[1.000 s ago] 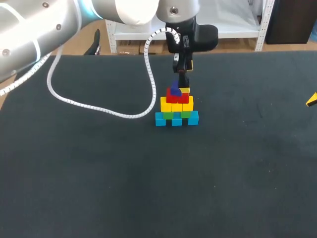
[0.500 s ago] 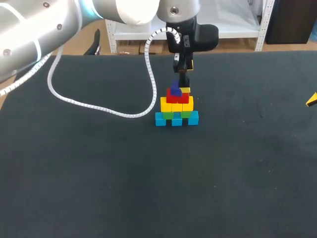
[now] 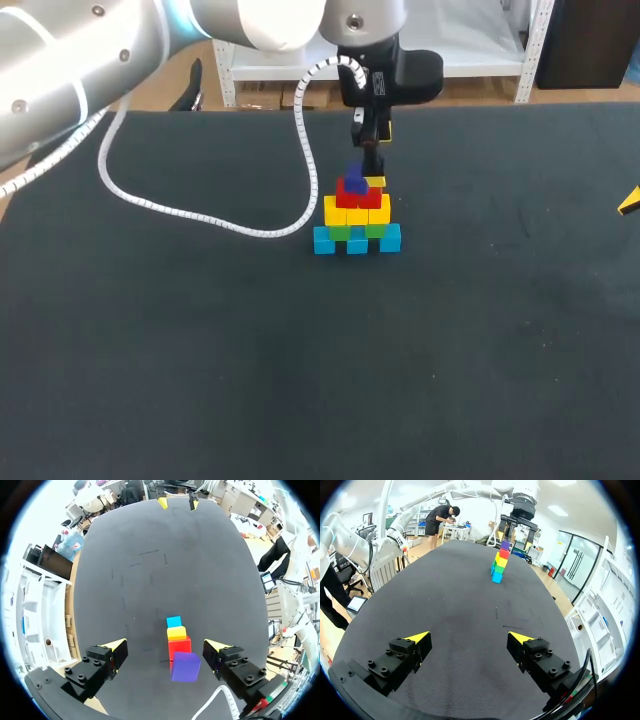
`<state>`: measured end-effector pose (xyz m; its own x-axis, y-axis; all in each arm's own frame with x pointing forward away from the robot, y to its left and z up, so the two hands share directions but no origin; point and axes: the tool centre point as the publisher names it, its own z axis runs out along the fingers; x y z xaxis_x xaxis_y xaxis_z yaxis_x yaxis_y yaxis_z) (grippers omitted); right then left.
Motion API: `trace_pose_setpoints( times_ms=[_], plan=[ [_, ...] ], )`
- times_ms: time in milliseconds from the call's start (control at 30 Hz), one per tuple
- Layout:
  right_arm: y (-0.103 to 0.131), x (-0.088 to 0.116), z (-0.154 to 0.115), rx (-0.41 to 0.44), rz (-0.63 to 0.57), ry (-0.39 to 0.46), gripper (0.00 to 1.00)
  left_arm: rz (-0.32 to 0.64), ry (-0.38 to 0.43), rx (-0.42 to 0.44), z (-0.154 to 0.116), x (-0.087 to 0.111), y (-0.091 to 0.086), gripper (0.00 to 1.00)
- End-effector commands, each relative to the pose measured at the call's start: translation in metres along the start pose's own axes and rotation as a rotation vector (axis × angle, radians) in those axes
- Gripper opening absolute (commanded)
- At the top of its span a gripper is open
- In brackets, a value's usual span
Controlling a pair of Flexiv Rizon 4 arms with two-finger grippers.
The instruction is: Place the blue cubes, place green cubes on the blue cubes, place the yellow cubes on the green cubes, then place the red cubes on the yellow cubes, and place purple cube on the red cubes.
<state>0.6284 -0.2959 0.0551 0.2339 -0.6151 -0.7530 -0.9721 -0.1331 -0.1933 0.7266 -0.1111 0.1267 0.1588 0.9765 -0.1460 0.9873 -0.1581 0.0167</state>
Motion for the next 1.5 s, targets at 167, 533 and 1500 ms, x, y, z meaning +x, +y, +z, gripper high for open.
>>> trace_pose_setpoints(
  times_ms=[167,533,1500],
  plan=[
    [-0.0005,0.0007,0.0005,0.0,-0.001,-0.002,1.0,0.002,0.006,0.01,0.0018,0.0008,0.0036,1.0],
    [-0.0005,0.0007,0.0005,0.0,-0.001,-0.002,1.0,0.009,0.009,0.009,0.0034,0.0015,0.0066,1.0],
    [-0.0005,0.0007,0.0005,0.0,-0.001,-0.002,1.0,0.014,0.017,0.012,0.0066,0.0046,0.0105,1.0]
  ],
)
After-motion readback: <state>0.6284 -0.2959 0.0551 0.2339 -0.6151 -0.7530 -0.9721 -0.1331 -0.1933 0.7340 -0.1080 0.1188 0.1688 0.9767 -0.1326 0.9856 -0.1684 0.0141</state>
